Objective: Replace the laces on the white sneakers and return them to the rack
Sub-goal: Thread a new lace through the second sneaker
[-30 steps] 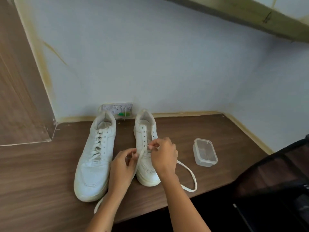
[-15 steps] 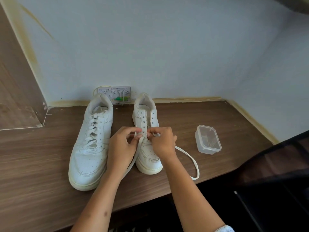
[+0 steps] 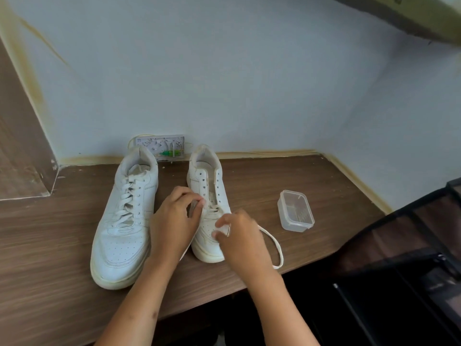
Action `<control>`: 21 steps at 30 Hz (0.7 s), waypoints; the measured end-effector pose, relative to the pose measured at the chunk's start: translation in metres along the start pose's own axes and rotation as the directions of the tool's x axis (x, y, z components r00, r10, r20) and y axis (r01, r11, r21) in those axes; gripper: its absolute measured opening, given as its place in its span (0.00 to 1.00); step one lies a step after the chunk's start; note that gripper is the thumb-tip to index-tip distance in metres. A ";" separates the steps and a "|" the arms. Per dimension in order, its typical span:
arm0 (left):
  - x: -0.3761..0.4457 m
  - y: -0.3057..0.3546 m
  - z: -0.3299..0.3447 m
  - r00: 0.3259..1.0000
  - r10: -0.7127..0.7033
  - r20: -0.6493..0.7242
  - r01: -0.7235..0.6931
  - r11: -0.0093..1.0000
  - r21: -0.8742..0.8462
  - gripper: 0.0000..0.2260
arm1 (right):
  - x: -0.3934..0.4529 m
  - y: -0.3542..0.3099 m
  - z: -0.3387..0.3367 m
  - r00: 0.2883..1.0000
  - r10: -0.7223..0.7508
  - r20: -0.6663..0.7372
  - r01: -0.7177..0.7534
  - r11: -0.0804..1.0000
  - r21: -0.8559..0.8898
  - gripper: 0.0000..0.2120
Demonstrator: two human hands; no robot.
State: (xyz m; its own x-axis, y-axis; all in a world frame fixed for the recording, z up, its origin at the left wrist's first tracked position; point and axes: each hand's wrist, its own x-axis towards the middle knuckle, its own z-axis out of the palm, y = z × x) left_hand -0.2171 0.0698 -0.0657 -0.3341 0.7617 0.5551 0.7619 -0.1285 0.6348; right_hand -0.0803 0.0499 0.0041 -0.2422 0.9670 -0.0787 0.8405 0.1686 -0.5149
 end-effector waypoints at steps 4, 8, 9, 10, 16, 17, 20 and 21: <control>0.001 -0.007 0.004 0.996 0.074 0.041 -0.076 0.996 0.050 0.07 | -0.012 -0.010 0.015 0.999 0.045 0.021 -0.042 0.993 -0.111 0.19; 0.004 -0.007 -0.004 0.994 0.102 -0.030 -0.101 0.994 0.052 0.05 | -0.009 -0.009 0.013 0.997 0.072 -0.016 -0.073 0.994 -0.078 0.19; 0.006 -0.006 -0.009 0.992 0.081 -0.095 -0.079 0.997 0.025 0.05 | -0.009 -0.007 0.012 0.997 0.072 -0.012 -0.073 0.995 -0.068 0.19; 0.009 -0.005 -0.014 0.984 0.047 -0.172 -0.050 0.999 -0.015 0.05 | -0.009 -0.006 0.012 0.998 0.069 -0.007 -0.069 0.995 -0.066 0.19; 0.011 -0.003 -0.029 0.937 -0.062 -0.344 0.019 0.992 -0.128 0.06 | -0.007 0.002 0.028 0.984 0.049 0.170 -0.009 0.974 -0.228 0.32; 0.011 -0.003 -0.027 0.956 -0.005 -0.292 -0.023 0.996 -0.090 0.07 | -0.007 0.003 0.034 0.980 0.063 0.191 -0.008 0.961 -0.276 0.34; 0.009 -0.003 -0.012 0.984 0.175 -0.034 -0.174 0.984 0.027 0.08 | -0.005 0.003 0.049 0.981 0.097 0.166 -0.025 0.921 -0.389 0.36; 0.007 -0.004 -0.007 0.984 0.179 0.024 -0.180 0.983 0.033 0.07 | -0.004 0.002 0.052 0.983 0.106 0.150 -0.038 0.917 -0.396 0.35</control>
State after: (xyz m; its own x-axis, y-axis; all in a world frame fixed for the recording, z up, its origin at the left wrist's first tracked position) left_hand -0.2262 0.0718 -0.0605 -0.1787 0.7412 0.6470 0.8272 -0.2428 0.5067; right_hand -0.1024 0.0364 -0.0411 -0.2219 0.9398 -0.2599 0.9723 0.1932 -0.1314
